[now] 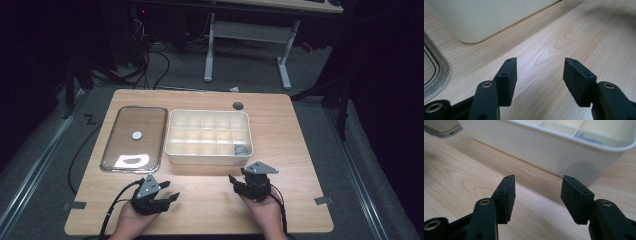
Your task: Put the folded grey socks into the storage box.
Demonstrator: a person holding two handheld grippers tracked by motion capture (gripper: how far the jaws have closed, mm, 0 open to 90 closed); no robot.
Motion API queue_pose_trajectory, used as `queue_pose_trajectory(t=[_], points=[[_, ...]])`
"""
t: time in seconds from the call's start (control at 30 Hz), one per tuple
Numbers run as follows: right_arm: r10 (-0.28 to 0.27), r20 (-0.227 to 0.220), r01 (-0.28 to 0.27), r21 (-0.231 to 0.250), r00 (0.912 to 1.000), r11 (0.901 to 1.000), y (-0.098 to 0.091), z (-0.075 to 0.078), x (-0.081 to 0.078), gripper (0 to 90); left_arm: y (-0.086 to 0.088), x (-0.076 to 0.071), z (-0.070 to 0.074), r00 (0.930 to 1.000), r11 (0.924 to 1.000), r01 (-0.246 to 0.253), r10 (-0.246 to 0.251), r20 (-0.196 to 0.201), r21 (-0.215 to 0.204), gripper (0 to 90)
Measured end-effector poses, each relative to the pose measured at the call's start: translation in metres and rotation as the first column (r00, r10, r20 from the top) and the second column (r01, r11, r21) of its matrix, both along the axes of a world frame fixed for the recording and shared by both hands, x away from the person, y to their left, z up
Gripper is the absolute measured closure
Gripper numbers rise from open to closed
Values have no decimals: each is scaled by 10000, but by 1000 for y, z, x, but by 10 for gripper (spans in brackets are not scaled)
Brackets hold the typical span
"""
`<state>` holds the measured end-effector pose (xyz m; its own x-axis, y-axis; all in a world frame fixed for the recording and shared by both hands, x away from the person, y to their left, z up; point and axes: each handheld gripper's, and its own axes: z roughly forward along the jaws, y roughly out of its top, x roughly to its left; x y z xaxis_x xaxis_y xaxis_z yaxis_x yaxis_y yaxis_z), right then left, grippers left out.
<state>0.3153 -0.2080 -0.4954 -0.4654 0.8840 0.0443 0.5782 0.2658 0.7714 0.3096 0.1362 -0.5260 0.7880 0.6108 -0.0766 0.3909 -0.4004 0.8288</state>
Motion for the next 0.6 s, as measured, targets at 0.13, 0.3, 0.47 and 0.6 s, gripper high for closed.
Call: queue_pose_trajectory(t=[0.13, 0.3, 0.47, 0.6], points=[[75, 415, -66, -215, 9991, 9997, 6, -13, -11, 442, 0, -5, 4, 10000, 9991, 20, -19, 25, -424, 452], [167, 1018, -172, 37, 9947, 9998, 4, -24, -30, 434, -1, -6, 2, 10000, 9993, 41, -40, 41, -371, 452], [52, 1062, -73, 189, 9943, 9998, 1, -25, -29, 432, -2, -4, 1, 10000, 9992, -31, 30, -6, -387, 452], [12, 1068, -29, 149, 9943, 9999, 0, -27, -29, 431, -1, -4, 2, 10000, 9993, -25, 24, -9, -363, 452]])
